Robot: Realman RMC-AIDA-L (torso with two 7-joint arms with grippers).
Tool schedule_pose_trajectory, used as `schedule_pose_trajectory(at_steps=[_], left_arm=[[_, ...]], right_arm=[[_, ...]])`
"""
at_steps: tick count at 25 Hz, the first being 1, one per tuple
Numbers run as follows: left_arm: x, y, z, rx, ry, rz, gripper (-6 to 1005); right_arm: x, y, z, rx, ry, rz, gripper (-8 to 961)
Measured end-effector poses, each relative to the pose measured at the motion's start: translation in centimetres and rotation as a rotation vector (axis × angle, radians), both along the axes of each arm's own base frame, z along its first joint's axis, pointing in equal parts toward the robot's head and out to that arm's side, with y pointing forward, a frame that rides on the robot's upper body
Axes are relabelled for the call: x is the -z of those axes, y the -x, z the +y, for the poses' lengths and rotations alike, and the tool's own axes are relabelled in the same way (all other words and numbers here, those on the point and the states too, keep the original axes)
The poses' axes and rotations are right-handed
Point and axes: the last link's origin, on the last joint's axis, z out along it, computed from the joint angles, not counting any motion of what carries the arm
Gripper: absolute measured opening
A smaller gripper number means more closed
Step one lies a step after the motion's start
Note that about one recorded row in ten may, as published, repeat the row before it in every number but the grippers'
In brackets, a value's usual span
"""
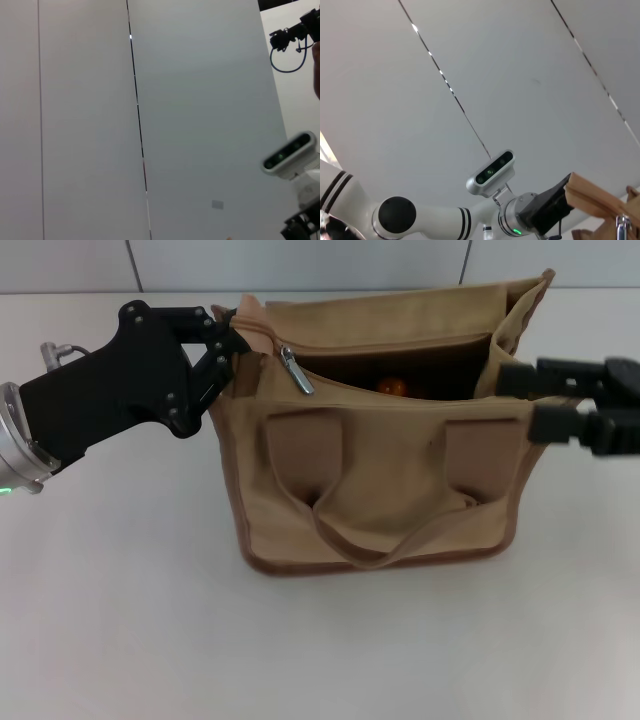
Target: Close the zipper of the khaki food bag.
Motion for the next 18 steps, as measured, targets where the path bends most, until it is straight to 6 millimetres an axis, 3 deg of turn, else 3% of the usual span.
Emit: schedule_pose_trajectory(at_steps=[2,4,7,12,18], left_arm=[[0.0,0.0,0.0,0.001,-0.001,-0.001,37],[0.1,0.0,0.0,0.002,-0.001,-0.001,37],[0.0,0.0,-0.1,0.004,-0.002,-0.003,36],[0.1,-0.1,-0.2,0.007,0.001,-0.007,36],[0.0,-0.1,-0.2,0.008,0.003,-0.009,35]], right_arm=[[-0.2,2.1,2.0,-0.007,0.039,-0.058,787],[-0.1,2.6,2.5,-0.009,0.047,-0.075,786],[1.4,4.9,5.1,0.023,0.078,-0.182,786],[3.2,7.0,6.9,0.023,0.092,-0.296,692],[3.8,8.8,7.6,0.053,0.149,-0.323,562]])
